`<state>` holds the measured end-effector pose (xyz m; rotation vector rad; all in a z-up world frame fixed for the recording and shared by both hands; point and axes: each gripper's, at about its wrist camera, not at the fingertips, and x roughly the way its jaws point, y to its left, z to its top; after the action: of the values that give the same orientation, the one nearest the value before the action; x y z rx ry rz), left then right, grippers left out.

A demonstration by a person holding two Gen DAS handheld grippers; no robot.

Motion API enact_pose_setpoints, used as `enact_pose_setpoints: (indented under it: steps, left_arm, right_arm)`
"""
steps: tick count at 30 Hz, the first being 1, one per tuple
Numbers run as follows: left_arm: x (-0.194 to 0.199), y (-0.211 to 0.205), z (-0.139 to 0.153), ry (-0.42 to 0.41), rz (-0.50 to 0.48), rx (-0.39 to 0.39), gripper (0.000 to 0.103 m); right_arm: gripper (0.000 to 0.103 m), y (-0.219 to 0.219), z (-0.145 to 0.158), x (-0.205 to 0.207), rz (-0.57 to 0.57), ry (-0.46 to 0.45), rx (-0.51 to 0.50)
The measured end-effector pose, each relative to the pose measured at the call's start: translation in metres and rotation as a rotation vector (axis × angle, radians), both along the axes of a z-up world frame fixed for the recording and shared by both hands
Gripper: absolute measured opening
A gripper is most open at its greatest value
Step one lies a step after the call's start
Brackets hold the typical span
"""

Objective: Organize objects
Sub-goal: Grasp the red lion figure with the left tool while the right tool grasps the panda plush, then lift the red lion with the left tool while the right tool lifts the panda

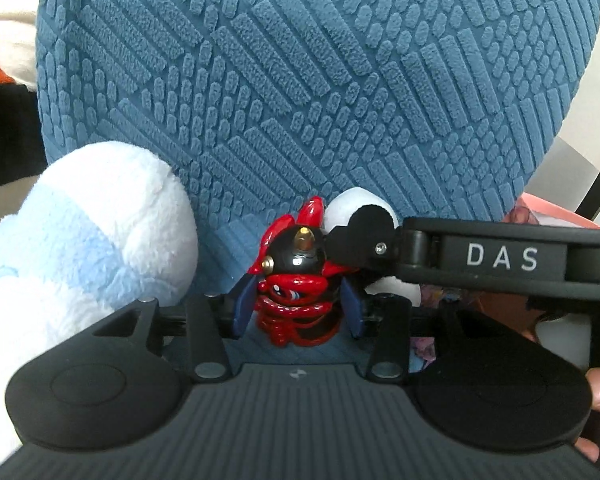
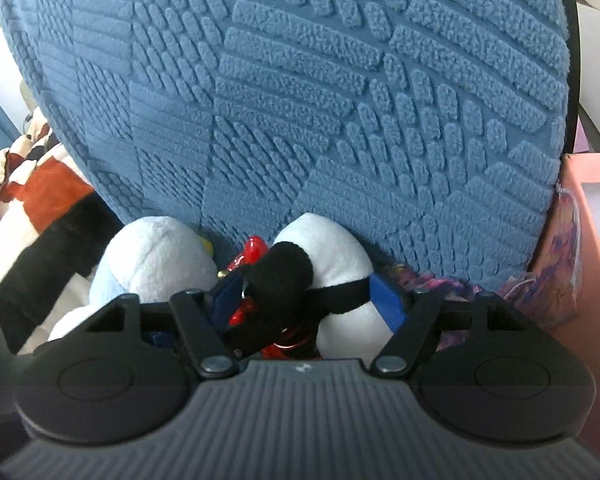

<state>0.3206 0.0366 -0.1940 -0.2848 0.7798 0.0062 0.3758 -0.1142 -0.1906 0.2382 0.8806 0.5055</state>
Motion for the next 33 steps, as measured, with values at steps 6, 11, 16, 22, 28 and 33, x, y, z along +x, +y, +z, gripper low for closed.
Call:
enact_pose_setpoints:
  steps: [6, 11, 16, 22, 28, 33]
  left_arm:
    - [-0.004, -0.004, 0.0, -0.01, 0.002, 0.016, 0.049]
    - [-0.018, 0.001, 0.006, -0.014, 0.026, -0.019, 0.043]
    - [-0.035, 0.005, 0.008, -0.002, 0.05, -0.081, 0.01]
    - [-0.053, 0.009, 0.016, -0.016, 0.065, -0.107, 0.009]
    - [-0.05, 0.014, 0.017, 0.002, 0.055, -0.151, 0.019]
    - [-0.038, 0.007, 0.021, -0.02, 0.025, -0.119, 0.053]
  right_arm:
    - [0.053, -0.004, 0.007, -0.012, -0.013, -0.038, -0.015]
    - [0.028, -0.01, 0.019, -0.024, -0.01, -0.055, -0.004]
    - [0.027, -0.021, 0.025, -0.04, -0.03, -0.049, 0.002]
    - [0.025, -0.029, 0.039, -0.061, -0.056, -0.062, 0.021]
    - [0.024, -0.031, 0.042, -0.084, -0.102, -0.042, 0.009]
    - [0.024, -0.037, 0.036, -0.106, -0.12, -0.004, -0.002]
